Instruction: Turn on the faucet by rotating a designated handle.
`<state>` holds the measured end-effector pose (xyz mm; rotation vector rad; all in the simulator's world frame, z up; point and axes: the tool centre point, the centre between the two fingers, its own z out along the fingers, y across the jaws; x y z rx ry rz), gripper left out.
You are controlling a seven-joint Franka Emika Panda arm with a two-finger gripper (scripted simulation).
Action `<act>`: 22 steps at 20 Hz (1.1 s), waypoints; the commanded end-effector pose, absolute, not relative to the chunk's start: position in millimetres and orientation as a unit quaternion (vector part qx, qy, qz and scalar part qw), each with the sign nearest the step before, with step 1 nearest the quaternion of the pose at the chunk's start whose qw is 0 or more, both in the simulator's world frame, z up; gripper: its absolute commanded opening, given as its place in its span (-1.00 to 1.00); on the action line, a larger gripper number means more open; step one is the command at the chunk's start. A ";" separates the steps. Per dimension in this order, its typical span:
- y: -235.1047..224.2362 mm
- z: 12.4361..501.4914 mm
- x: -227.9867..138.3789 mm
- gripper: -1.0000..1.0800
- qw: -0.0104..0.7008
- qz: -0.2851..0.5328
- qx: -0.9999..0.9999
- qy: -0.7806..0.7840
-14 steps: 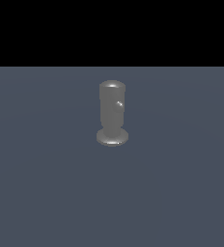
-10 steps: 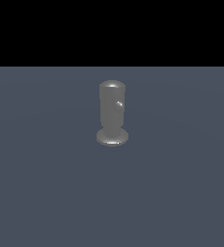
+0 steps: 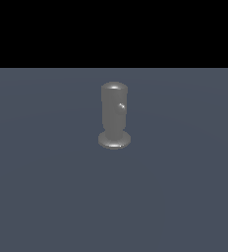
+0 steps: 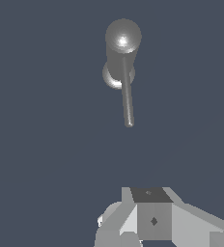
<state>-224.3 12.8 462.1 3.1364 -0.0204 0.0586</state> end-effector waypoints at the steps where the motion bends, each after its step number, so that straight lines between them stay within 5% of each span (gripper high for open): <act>1: 14.1 446.1 -220.6 -1.00 0.002 0.017 1.000 -0.004; 22: 30.1 269.4 -177.1 -1.00 0.000 0.004 1.000 0.023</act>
